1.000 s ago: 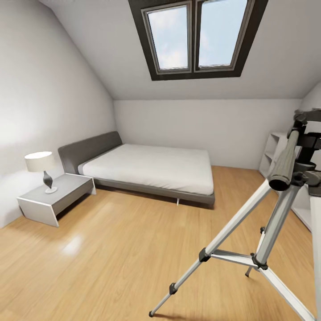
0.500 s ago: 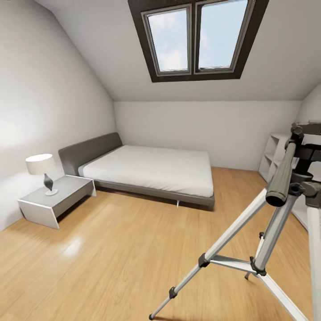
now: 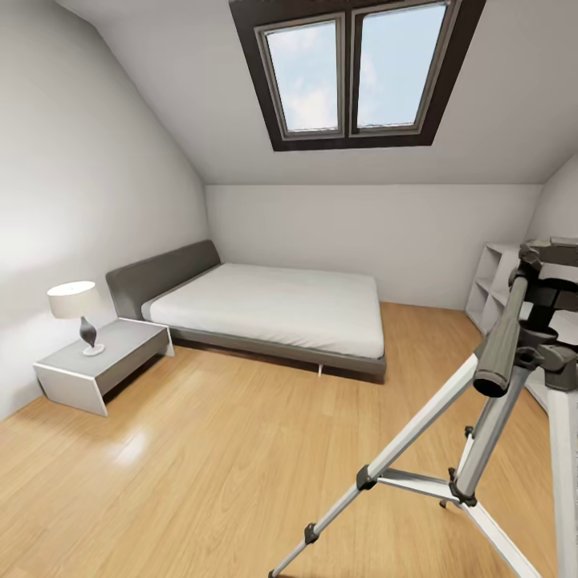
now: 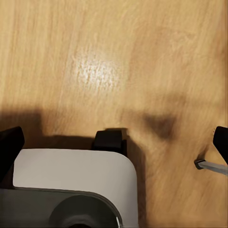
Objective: Attach the digital camera to the camera tripod in the bedroom.
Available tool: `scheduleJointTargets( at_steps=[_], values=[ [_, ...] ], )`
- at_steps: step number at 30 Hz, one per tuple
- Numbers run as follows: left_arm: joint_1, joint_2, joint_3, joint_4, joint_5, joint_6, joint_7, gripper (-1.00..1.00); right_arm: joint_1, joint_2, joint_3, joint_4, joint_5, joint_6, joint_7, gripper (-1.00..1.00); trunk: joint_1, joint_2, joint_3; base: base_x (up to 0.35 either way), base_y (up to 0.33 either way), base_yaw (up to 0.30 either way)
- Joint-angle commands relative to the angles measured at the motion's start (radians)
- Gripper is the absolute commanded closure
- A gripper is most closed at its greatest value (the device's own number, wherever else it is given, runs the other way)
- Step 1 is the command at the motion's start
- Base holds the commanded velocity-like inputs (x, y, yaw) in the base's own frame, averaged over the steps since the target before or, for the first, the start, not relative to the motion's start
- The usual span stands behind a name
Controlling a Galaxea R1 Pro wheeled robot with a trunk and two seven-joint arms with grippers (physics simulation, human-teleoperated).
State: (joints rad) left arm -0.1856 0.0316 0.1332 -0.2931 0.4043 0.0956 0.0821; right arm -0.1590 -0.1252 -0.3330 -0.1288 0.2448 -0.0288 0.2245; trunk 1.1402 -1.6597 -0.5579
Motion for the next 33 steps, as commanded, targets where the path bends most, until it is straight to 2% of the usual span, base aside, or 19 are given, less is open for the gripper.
scheduleJointTargets(
  at_steps=[1, 5, 10, 18, 23, 26, 31, 33],
  values=[
    [0.0, 0.0, -0.001, 0.001, 0.009, 0.006, 0.002, 1.0, -0.001, 0.0, -0.008, 0.001, 0.01, -0.003, 0.004, -1.0, -0.004, 0.007, 0.002, 0.0, 0.0, 0.0],
    [0.0, 0.001, 0.0, 0.024, 0.013, 0.006, 0.002, 1.0, -0.001, 0.004, -0.007, 0.014, 0.01, -0.002, 0.003, -1.0, -0.019, 0.035, 0.015, 0.0, 0.0, 0.0],
    [0.0, 0.002, 0.005, 0.102, 0.019, 0.003, 0.002, 1.0, -0.001, 0.01, -0.007, 0.059, 0.012, -0.006, 0.0, -1.0, -0.039, 0.07, 0.03, 0.0, 0.0, 0.0],
    [0.0, 0.004, 0.006, 0.184, 0.024, -0.079, 0.001, 1.0, -0.001, 0.013, -0.006, 0.098, 0.013, -0.008, -0.002, -1.0, -0.069, 0.126, 0.056, 0.0, 0.0, 0.0],
    [0.0, 0.002, 0.005, 0.239, 0.016, -0.097, 0.001, 1.0, -0.001, 0.014, -0.006, 0.118, 0.019, -0.007, -0.002, -1.0, -0.088, 0.161, 0.071, 0.0, 0.0, 0.0],
    [0.0, -0.001, 0.004, 0.261, 0.015, -0.101, 0.001, 1.0, -0.001, 0.015, -0.007, 0.136, 0.038, -0.008, -0.002, -1.0, -0.1, 0.182, 0.081, 0.0, 0.0, 0.0],
    [0.0, -0.005, 0.002, 0.285, 0.017, -0.103, 0.001, 1.0, 0.002, 0.017, -0.007, 0.157, 0.108, -0.01, -0.008, -1.0, -0.119, 0.217, 0.096, 0.0, 0.0, 0.0],
    [0.0, -0.007, 0.002, 0.287, 0.017, -0.103, 0.001, 1.0, 0.003, 0.017, -0.007, 0.159, 0.121, -0.011, -0.008, -1.0, -0.127, 0.231, 0.103, 0.0, 0.0, 0.0]
  ],
)
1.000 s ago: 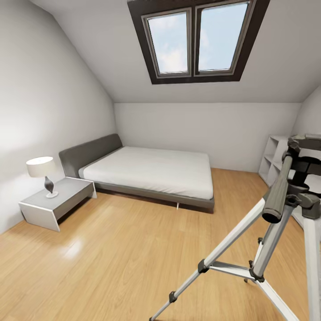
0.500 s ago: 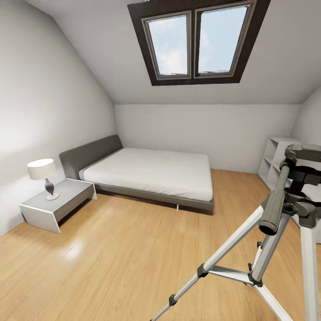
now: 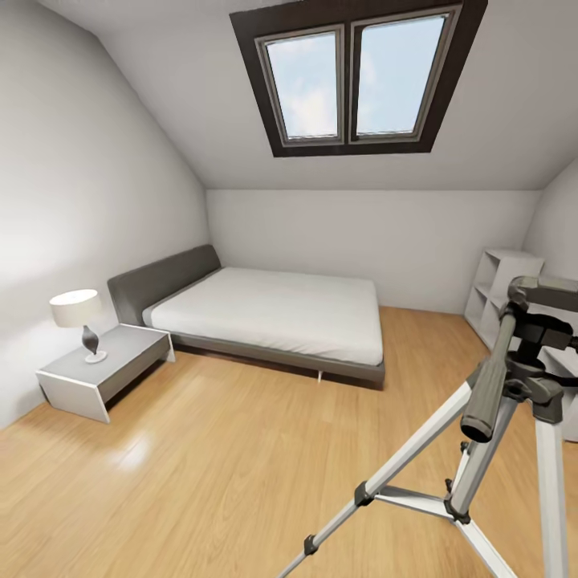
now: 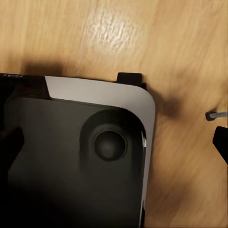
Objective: Attach the digital camera to the camera tripod in the bedroom.
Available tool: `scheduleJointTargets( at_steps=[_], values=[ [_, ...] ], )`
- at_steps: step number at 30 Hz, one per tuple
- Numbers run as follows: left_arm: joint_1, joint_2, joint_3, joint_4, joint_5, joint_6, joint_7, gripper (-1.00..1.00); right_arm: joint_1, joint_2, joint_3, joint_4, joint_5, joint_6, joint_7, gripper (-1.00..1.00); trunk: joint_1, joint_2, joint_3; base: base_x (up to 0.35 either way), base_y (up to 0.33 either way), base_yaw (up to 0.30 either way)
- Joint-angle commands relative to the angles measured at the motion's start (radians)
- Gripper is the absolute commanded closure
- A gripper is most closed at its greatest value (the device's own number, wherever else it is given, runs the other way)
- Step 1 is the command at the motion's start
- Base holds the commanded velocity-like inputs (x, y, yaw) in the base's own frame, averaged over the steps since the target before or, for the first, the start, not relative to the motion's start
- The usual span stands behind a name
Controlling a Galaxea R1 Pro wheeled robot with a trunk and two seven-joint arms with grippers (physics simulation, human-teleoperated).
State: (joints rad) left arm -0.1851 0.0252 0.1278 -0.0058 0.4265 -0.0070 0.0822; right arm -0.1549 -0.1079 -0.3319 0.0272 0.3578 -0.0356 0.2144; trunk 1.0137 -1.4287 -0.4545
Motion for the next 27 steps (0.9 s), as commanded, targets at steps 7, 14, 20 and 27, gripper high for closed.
scheduleJointTargets(
  at_steps=[7, 14, 20, 27],
  values=[
    [0.0, -0.007, 0.007, 0.004, -0.023, 0.001, 0.001, 1.0, -0.006, -0.002, -0.009, 0.006, 0.03, -0.005, 0.001, -1.0, -0.027, 0.049, 0.021, 0.0, 0.0, 0.0],
    [0.0, -0.011, 0.007, 0.004, -0.062, 0.001, 0.0, 1.0, -0.009, -0.001, -0.009, 0.006, 0.033, -0.006, 0.0, -1.0, -0.054, 0.098, 0.043, 0.0, 0.0, 0.0],
    [0.0, -0.013, 0.007, 0.004, -0.08, 0.001, -0.005, 1.0, -0.01, -0.001, -0.01, 0.006, 0.033, -0.006, 0.0, -1.0, -0.077, 0.14, 0.062, 0.0, 0.0, 0.0],
    [0.0, -0.016, 0.007, 0.004, -0.081, 0.001, -0.008, 1.0, -0.009, -0.001, -0.01, 0.007, 0.033, -0.006, 0.0, -1.0, -0.104, 0.189, 0.084, 0.0, 0.0, 0.0]
  ],
)
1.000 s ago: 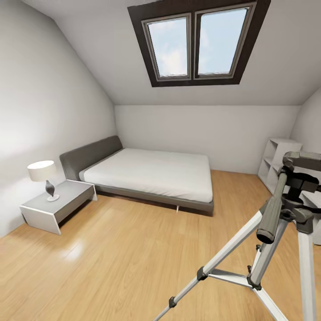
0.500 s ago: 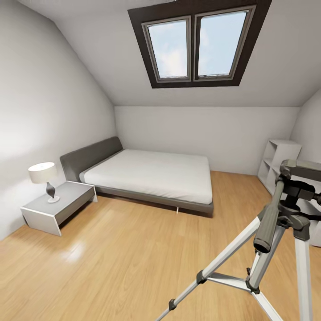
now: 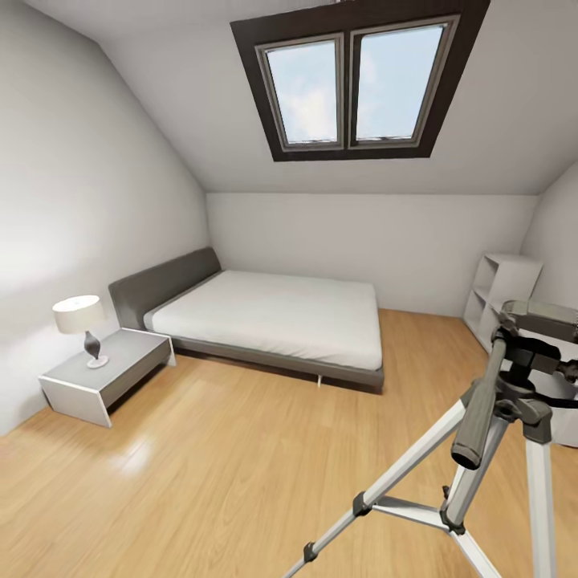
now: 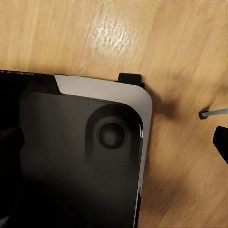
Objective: Attach the digital camera to the camera tripod in the bedroom.
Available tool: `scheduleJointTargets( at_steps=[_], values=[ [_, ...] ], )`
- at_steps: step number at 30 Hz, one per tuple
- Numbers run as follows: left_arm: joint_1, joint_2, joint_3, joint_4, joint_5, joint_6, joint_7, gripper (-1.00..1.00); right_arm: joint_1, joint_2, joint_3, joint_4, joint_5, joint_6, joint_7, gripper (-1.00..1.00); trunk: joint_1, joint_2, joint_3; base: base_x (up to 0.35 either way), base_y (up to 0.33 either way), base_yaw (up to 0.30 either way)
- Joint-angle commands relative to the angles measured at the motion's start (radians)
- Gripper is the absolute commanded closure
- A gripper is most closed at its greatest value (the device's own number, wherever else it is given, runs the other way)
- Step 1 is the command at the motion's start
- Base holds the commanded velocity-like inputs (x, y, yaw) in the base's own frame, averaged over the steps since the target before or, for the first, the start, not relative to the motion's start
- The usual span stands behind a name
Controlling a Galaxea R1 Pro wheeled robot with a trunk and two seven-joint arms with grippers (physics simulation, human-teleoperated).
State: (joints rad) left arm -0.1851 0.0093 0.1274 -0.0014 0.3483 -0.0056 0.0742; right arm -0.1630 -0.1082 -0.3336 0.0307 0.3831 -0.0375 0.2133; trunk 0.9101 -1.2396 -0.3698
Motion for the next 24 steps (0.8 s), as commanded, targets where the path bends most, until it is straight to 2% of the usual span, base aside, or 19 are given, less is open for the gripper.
scheduleJointTargets(
  at_steps=[1, 24],
  values=[
    [-0.001, -0.002, 0.008, 0.0, -0.003, 0.0, 0.0, 1.0, -0.002, -0.001, -0.008, 0.003, 0.008, -0.004, 0.001, -1.0, -0.004, 0.007, 0.002, 0.0, 0.0, 0.0],
    [-0.001, -0.003, 0.008, 0.0, 0.0, -0.001, -0.001, 1.0, -0.002, -0.001, -0.009, 0.003, 0.008, -0.004, 0.001, -1.0, -0.092, 0.168, 0.074, 0.0, 0.0, 0.0]
  ],
)
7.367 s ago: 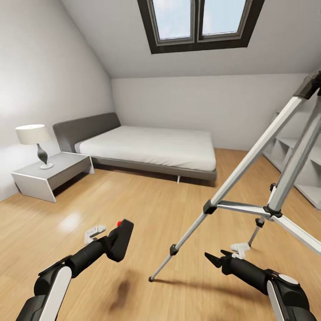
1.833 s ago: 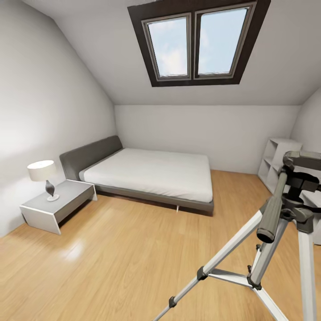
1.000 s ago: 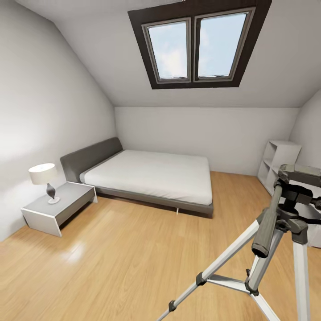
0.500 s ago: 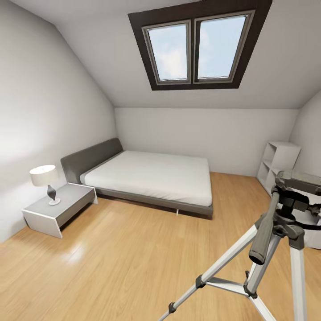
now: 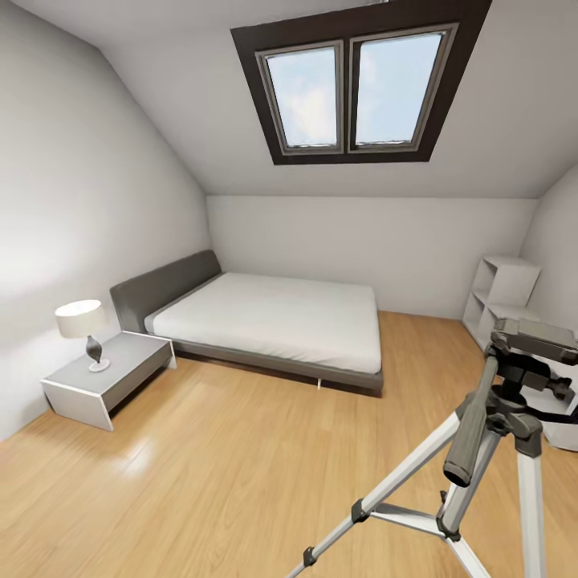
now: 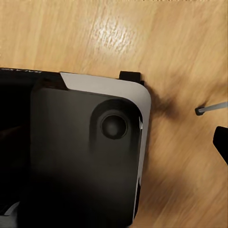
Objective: Attach the digital camera to the camera tripod in the bedroom.
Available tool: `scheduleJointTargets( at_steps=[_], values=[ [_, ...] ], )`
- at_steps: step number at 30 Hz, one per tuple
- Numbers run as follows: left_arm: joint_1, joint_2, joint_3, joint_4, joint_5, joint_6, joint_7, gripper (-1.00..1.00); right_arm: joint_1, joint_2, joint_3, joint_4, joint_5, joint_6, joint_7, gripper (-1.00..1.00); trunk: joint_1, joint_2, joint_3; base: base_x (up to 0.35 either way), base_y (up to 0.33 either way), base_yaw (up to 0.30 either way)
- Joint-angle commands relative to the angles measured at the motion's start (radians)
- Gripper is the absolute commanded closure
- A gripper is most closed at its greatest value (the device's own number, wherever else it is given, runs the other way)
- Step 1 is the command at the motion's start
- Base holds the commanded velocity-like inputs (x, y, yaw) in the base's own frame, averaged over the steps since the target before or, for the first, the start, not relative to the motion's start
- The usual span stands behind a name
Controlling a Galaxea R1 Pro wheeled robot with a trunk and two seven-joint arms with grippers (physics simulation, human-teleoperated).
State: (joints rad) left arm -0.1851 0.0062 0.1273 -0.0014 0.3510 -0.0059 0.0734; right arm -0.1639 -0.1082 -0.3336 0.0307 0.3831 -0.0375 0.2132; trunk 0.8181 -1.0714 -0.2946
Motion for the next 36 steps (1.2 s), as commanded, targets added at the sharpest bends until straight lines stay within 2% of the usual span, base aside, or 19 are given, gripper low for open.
scheduleJointTargets(
  at_steps=[1, 36],
  values=[
    [-0.001, 0.0, 0.008, 0.0, -0.003, -0.001, 0.0, 1.0, -0.001, -0.001, -0.008, 0.003, 0.008, -0.004, 0.001, -1.0, -0.004, 0.006, 0.002, 0.0, 0.0, 0.0],
    [-0.001, 0.004, 0.008, -0.001, -0.002, -0.002, 0.0, 1.0, -0.001, -0.001, -0.008, 0.003, 0.008, -0.005, 0.002, -1.0, -0.138, 0.251, 0.112, 0.0, 0.0, 0.0]
  ],
)
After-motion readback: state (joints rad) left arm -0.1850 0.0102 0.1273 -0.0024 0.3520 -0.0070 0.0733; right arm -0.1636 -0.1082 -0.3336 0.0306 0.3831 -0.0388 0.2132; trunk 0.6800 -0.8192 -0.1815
